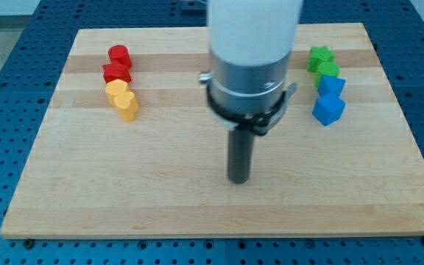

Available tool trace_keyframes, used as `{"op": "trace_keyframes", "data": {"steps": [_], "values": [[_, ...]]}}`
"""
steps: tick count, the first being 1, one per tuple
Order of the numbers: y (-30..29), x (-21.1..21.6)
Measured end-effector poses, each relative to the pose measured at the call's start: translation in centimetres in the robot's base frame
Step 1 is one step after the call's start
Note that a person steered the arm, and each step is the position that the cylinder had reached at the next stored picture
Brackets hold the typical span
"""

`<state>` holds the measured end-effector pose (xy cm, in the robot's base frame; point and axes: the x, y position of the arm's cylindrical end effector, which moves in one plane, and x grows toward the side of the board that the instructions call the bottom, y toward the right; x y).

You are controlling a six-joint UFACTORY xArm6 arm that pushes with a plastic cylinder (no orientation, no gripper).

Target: Move red star towards top right

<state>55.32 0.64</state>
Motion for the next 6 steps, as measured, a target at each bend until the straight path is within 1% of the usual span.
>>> {"op": "trace_keyframes", "data": {"steps": [1, 2, 3, 4, 5, 6], "values": [[-6.9, 3.0], [-14.8, 3.5], [-22.0, 1.8], [-26.8, -2.8], [-31.0, -4.8], [-31.0, -4.8]]}}
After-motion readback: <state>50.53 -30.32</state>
